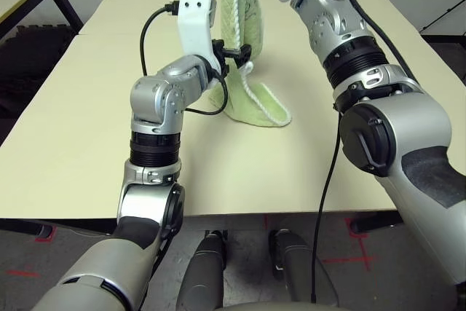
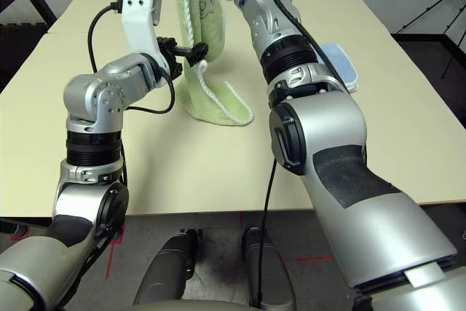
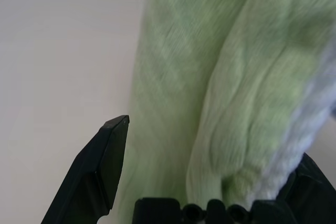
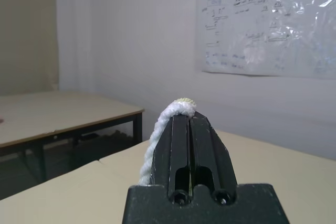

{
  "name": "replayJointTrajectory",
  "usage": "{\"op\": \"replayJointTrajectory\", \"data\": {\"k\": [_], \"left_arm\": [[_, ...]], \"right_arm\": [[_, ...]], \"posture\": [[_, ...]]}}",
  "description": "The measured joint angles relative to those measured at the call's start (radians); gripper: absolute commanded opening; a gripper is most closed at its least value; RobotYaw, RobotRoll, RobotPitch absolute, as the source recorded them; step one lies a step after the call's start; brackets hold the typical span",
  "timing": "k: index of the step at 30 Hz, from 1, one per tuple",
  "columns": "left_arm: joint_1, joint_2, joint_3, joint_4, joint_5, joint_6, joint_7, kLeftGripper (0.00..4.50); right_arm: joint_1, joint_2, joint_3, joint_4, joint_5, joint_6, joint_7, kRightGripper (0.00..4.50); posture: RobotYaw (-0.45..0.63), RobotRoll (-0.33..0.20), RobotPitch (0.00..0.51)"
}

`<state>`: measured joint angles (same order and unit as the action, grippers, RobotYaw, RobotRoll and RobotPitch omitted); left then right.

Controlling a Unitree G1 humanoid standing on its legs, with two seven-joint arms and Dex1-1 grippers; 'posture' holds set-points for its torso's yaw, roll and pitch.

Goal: Fold the towel and set it aside.

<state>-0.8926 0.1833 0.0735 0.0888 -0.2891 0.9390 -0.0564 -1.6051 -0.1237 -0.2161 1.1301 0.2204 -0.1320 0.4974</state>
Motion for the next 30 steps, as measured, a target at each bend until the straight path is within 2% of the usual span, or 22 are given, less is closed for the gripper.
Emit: {"op": "replayJointTrajectory", "data": {"k": [5,11,19,30], "left_arm": [[0.079,0.066,-0.002,0.0,0.021,-0.001,-0.03,4.5],[0.113,0.14,0.011,0.019,0.046,-0.026,-0.06,4.5],[0.114,0.224,0.02,0.124,0.074,-0.106,-0.133,4.5],[0.171,0.277,-0.018,0.133,-0.026,-0.255,-0.571,4.5]], "right_arm": [[-0.04,-0.061,-0.035,0.022,0.002,-0.011,-0.03,0.03],[-0.065,-0.114,-0.05,0.049,0.001,-0.033,-0.047,0.03],[-0.065,-0.15,-0.061,0.054,0.001,-0.033,-0.044,0.03],[-0.028,-0.144,-0.063,0.054,0.002,-0.032,0.006,0.03]], "posture": [[0.04,0.0,0.14],[0.04,0.0,0.144],[0.04,0.0,0.145],[0.04,0.0,0.148]]}}
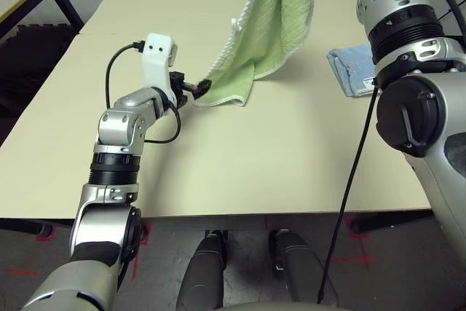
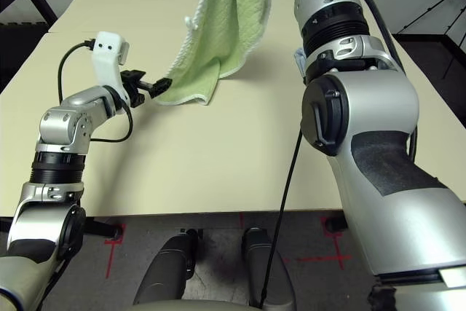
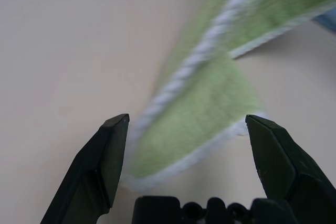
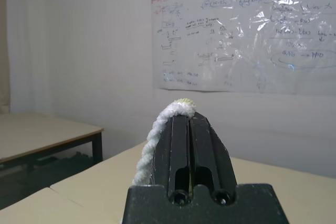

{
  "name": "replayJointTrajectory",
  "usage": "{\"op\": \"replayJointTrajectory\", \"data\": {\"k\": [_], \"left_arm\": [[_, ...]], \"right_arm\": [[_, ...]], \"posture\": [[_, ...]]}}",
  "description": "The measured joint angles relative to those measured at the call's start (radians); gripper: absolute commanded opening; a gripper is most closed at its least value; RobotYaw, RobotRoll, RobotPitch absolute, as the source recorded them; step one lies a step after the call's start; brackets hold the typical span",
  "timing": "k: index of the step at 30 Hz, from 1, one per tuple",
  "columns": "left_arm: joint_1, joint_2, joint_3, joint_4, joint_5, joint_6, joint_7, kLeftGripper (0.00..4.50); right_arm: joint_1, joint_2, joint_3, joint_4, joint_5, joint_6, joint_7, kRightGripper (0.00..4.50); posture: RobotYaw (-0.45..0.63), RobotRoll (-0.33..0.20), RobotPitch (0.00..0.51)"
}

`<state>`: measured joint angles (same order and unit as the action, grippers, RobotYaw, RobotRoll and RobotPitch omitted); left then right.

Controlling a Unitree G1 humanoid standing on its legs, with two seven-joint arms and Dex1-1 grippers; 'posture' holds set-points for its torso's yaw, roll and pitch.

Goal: Fold the towel and set it aside.

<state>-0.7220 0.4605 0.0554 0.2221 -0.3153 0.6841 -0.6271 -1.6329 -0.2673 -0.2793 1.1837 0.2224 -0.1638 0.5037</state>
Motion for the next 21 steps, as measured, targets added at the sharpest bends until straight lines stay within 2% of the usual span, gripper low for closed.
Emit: {"op": "replayJointTrajectory", "data": {"k": [4,9,18,21], "left_arm": [[0.0,0.047,-0.03,0.065,0.02,-0.008,-0.057,4.5],[0.0,0.069,-0.036,0.133,0.056,-0.012,-0.053,4.5],[-0.021,0.055,0.006,0.189,0.061,-0.046,-0.015,4.5],[-0.033,0.029,0.013,0.221,0.058,-0.049,-0.014,4.5]], "right_arm": [[0.0,0.001,0.0,0.0,0.0,0.0,0.002,0.03],[0.0,0.001,0.001,0.0,-0.001,0.0,0.005,0.03],[0.0,0.004,0.001,0.0,-0.001,0.0,0.014,0.03],[0.0,0.004,0.001,-0.001,-0.001,0.0,0.016,0.03]], "posture": [[0.04,0.0,0.146],[0.04,0.0,0.148],[0.04,0.0,0.147],[0.04,0.0,0.148]]}}
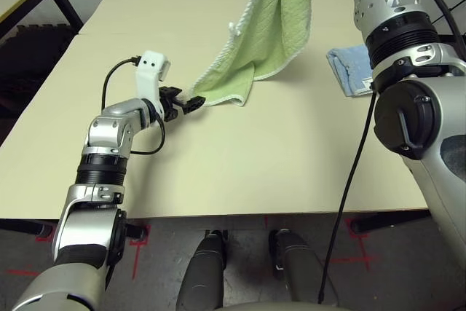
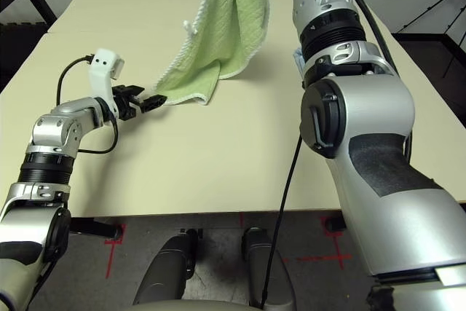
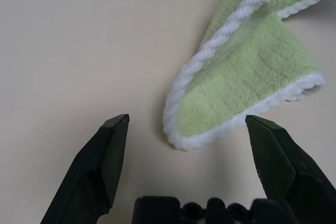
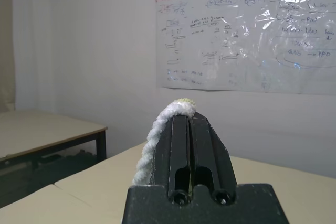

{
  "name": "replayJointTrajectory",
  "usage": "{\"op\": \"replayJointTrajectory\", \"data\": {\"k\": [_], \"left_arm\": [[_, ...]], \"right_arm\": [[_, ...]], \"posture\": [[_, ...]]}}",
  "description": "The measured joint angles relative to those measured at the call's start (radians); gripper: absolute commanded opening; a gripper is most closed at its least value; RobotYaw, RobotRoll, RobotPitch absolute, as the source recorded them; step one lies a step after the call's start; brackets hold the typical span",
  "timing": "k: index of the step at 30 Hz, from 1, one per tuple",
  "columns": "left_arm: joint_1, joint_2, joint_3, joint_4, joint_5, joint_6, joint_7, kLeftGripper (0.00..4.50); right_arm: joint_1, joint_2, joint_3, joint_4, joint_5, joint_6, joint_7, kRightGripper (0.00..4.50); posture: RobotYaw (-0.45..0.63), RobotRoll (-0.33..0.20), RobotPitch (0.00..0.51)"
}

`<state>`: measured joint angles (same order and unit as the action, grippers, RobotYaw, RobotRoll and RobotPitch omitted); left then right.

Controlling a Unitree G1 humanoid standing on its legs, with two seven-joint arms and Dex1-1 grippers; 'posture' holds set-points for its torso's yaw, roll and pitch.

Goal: Fold the towel and set it aside.

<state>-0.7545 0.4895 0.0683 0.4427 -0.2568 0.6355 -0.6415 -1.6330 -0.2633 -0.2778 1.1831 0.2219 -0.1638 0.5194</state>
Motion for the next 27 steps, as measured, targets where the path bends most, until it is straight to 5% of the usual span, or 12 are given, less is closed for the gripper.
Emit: {"op": "replayJointTrajectory", "data": {"k": [2,5,15,27], "left_arm": [[-0.009,-0.012,-0.004,0.02,0.004,-0.002,0.001,4.5],[-0.036,-0.022,-0.01,0.069,0.021,-0.015,0.023,3.91],[-0.082,-0.035,-0.018,0.247,0.063,-0.093,0.029,0.03],[-0.07,0.081,-0.003,0.054,0.045,0.006,-0.032,0.03]], "right_arm": [[0.0,0.003,0.0,-0.002,0.0,0.0,0.001,0.03],[0.0,0.004,0.0,-0.005,0.0,0.0,0.001,0.0],[0.001,0.004,0.0,-0.019,0.0,0.0,0.002,0.0],[0.085,-0.05,0.003,-0.022,-0.005,0.0,0.02,0.0]], "posture": [[0.04,0.0,0.149],[0.03,0.0,0.149],[0.02,0.0,0.148],[0.05,0.0,0.152]]}}
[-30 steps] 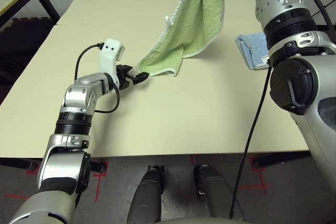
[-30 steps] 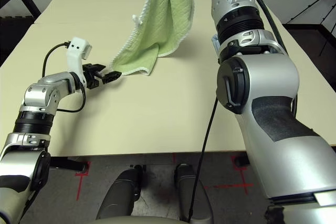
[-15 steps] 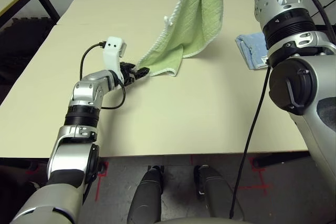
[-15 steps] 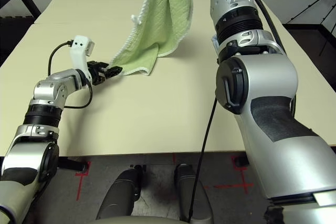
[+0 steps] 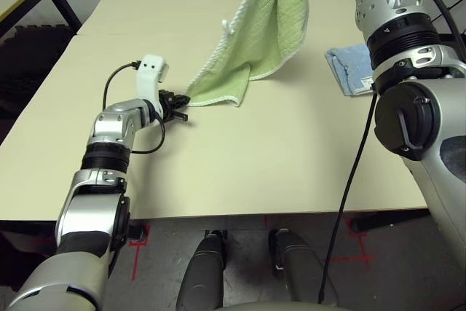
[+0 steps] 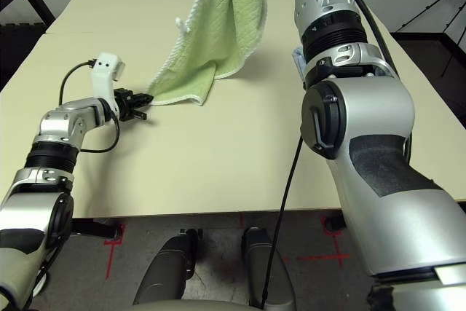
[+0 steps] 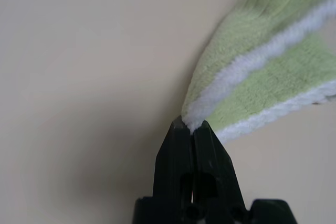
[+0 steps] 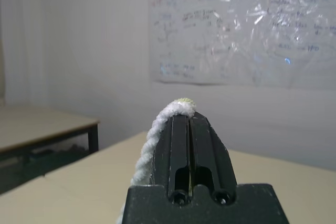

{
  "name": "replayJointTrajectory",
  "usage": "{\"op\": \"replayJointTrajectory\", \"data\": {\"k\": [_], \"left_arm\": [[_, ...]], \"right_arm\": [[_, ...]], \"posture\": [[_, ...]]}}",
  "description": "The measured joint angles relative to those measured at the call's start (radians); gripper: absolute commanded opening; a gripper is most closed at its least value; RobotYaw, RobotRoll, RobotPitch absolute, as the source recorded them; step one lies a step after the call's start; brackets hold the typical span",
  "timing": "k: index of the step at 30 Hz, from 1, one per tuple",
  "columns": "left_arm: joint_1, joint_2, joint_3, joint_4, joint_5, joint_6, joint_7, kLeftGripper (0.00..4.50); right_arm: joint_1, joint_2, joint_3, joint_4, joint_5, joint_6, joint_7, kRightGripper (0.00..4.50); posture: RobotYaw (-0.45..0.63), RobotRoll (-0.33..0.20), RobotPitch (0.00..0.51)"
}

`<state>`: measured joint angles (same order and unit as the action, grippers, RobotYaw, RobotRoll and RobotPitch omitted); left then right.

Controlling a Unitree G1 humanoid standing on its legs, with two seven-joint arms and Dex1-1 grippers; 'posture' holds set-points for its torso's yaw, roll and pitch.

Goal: Fold the towel and set it aside.

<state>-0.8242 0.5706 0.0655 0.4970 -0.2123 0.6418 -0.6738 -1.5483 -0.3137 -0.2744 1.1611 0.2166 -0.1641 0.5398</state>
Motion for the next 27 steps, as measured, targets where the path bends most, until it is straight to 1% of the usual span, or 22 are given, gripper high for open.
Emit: {"op": "replayJointTrajectory", "data": {"k": [4,6,9,11,12,14,15,17,19,22,24,27], "left_arm": [[-0.016,0.069,0.02,-0.087,0.002,0.028,0.012,0.03],[-0.049,0.081,0.032,-0.095,0.015,0.028,0.043,0.03],[-0.103,0.077,0.055,-0.095,0.036,0.002,0.135,0.03],[-0.11,0.078,0.082,-0.121,0.042,-0.004,0.185,0.03],[-0.109,0.077,0.086,-0.136,0.044,0.0,0.199,0.03],[-0.092,0.077,0.082,-0.184,0.041,0.036,0.199,0.03],[-0.076,0.078,0.078,-0.212,0.037,0.062,0.189,0.03],[-0.052,0.081,0.068,-0.243,0.032,0.104,0.172,0.03],[-0.045,0.087,0.07,-0.244,0.036,0.116,0.178,0.03],[-0.047,0.089,0.096,-0.233,0.041,0.102,0.22,0.03],[-0.057,0.062,0.13,-0.201,0.041,0.061,0.274,0.03],[-0.085,-0.009,0.188,-0.122,0.041,-0.079,0.392,0.03]], "right_arm": [[0.109,-0.073,0.0,-0.001,-0.011,-0.004,0.027,0.0],[0.163,-0.107,-0.001,-0.003,-0.011,-0.005,0.051,0.0],[0.269,-0.155,-0.002,-0.037,-0.001,0.029,0.151,0.0],[0.374,-0.18,-0.003,-0.084,0.036,0.124,0.273,0.0],[0.433,-0.186,-0.008,-0.117,0.064,0.2,0.327,0.0],[0.553,-0.189,-0.012,-0.23,0.15,0.411,0.448,0.0],[0.598,-0.194,-0.013,-0.286,0.187,0.501,0.482,0.0],[0.653,-0.226,-0.016,-0.371,0.238,0.64,0.512,0.0],[0.671,-0.267,-0.022,-0.419,0.25,0.684,0.51,0.0],[0.651,-0.284,-0.028,-0.432,0.229,0.639,0.443,0.0],[0.62,-0.275,-0.025,-0.414,0.196,0.563,0.373,0.0],[0.547,-0.232,-0.01,-0.347,0.13,0.393,0.255,0.0]], "posture": [[0.05,0.0,0.154],[0.04,0.0,0.156],[0.03,0.0,0.157],[0.03,0.0,0.16],[0.03,0.0,0.163],[0.03,0.0,0.166],[0.03,0.0,0.166],[0.02,0.0,0.172],[0.01,0.0,0.175],[0.01,0.0,0.177],[0.01,0.0,0.179],[0.01,0.0,0.18]]}}
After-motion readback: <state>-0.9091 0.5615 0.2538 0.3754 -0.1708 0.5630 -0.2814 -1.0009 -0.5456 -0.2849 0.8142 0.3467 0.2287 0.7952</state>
